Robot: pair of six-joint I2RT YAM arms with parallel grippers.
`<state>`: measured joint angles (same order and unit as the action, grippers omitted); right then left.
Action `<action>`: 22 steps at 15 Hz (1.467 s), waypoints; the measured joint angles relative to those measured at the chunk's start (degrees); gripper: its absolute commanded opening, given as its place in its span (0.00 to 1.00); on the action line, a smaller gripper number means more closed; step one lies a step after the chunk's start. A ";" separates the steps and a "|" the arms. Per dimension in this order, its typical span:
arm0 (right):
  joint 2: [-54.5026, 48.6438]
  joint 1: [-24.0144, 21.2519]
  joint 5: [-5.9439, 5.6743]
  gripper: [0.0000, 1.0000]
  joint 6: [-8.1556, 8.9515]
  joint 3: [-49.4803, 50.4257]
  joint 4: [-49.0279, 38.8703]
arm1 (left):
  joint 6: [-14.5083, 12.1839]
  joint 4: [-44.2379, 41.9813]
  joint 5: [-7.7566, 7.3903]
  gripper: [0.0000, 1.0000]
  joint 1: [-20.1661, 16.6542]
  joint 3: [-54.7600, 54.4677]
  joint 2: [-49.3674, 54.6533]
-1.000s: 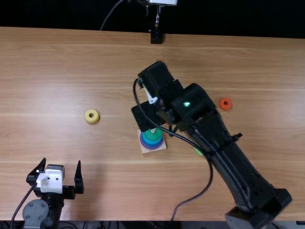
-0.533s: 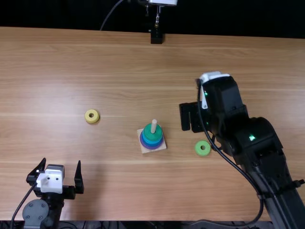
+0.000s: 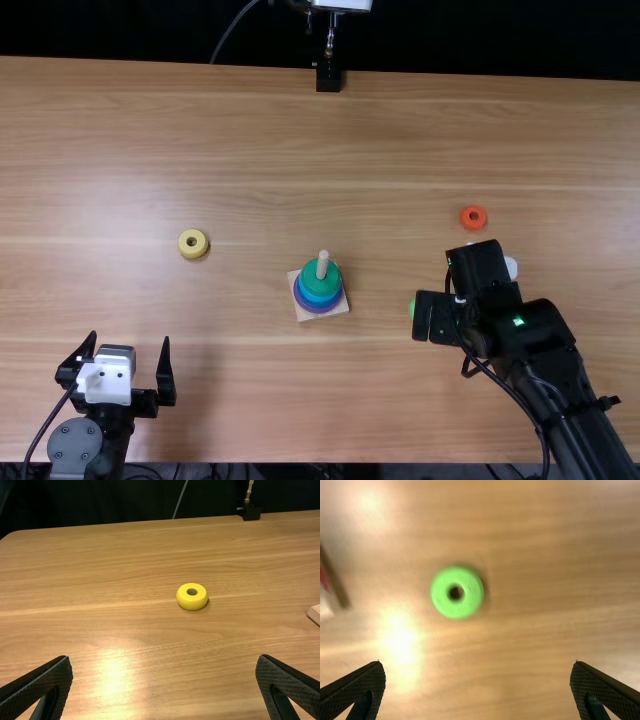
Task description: Build the Hanoi tower: stack the rings onto the peg from bottom to top in this color order: purple, dark blue, light blue, dark green, light green, yellow, orange.
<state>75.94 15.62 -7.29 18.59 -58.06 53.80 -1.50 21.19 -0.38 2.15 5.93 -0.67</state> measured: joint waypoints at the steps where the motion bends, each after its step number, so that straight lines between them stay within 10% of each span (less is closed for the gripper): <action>1: -0.02 0.00 0.11 1.00 -1.68 0.96 0.00 | 0.00 0.02 0.02 1.00 0.00 0.02 0.00; 6: 2.32 -0.02 0.20 1.00 -5.31 1.53 -1.16 | 0.00 0.00 0.02 1.00 -0.02 0.00 -0.02; 22: 25.03 0.09 0.26 1.00 -6.08 -3.85 -10.14 | 0.00 -0.02 0.00 1.00 -0.02 0.02 0.00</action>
<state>100.97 15.70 -7.03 12.51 -61.91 43.66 -1.50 21.17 -0.38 2.13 5.96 -0.67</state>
